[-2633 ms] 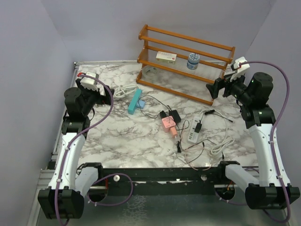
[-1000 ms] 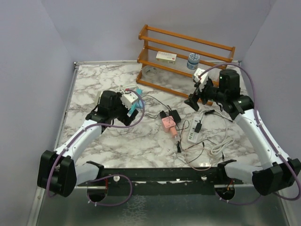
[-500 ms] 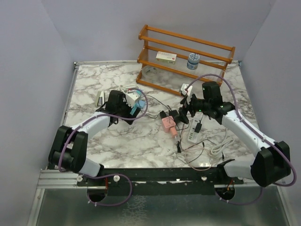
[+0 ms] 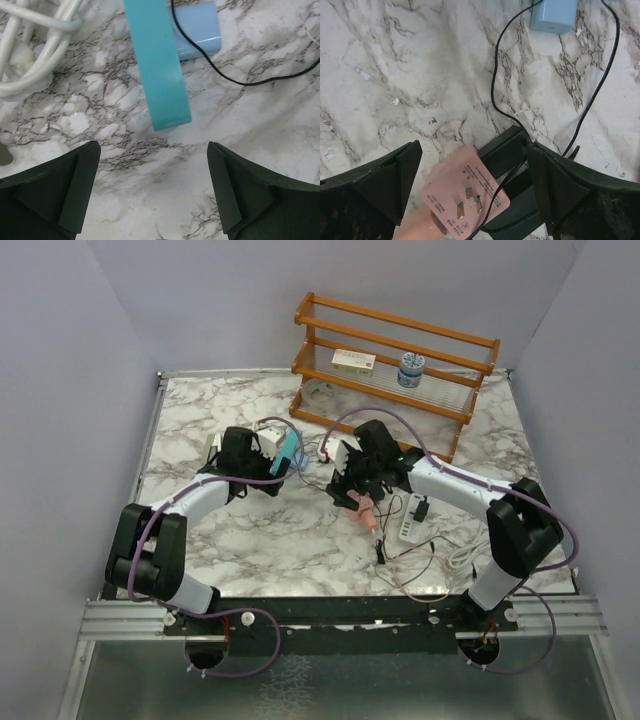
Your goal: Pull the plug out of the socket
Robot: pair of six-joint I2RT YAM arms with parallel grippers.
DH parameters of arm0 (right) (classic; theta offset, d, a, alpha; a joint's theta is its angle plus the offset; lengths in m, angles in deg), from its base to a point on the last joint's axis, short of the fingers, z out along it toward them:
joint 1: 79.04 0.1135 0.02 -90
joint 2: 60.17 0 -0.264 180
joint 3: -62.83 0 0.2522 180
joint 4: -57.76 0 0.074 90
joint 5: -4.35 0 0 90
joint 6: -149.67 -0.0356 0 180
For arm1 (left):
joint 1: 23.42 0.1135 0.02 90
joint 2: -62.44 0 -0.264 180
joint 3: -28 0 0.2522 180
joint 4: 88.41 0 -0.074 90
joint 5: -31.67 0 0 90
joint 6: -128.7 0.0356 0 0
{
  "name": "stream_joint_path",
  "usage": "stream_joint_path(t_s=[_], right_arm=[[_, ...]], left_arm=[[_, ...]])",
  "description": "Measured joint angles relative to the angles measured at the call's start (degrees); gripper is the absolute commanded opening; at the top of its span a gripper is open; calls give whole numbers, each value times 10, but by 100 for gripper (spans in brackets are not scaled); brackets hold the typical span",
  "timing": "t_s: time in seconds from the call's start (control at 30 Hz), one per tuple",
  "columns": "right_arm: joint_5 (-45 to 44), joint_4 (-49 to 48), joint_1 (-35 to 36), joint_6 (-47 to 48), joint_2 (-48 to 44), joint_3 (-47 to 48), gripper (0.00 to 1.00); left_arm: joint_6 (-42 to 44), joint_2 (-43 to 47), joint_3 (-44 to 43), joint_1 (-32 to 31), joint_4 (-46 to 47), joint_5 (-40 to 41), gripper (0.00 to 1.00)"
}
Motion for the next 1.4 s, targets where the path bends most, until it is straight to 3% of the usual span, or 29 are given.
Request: stream_joint_path(t_s=[0.23,0.5,0.6,0.73,0.9,1.2,1.4], right_arm=[[-125,10,14,34,34,4,88],[-221,3,-1,43,16,-24,86],[-235,11,-17,48,3,-29,86],[-207,34,-28,51,-22,-29,86],[-125,46,-27,51,-46,-13,86],[-49,42,-27,49,-24,28,86],[-1,-37,-27,-11,0,10,87]], left_arm=[[-9,0,0,20,6,-16,98],[-10,-28,-14,19,39,-44,77],[-12,-63,-38,19,39,-55,74],[-21,-93,-63,19,39,-66,67],[-38,-101,-67,19,39,-80,65],[-60,-119,-71,19,39,-96,41],[-62,-121,-73,19,39,-99,27]])
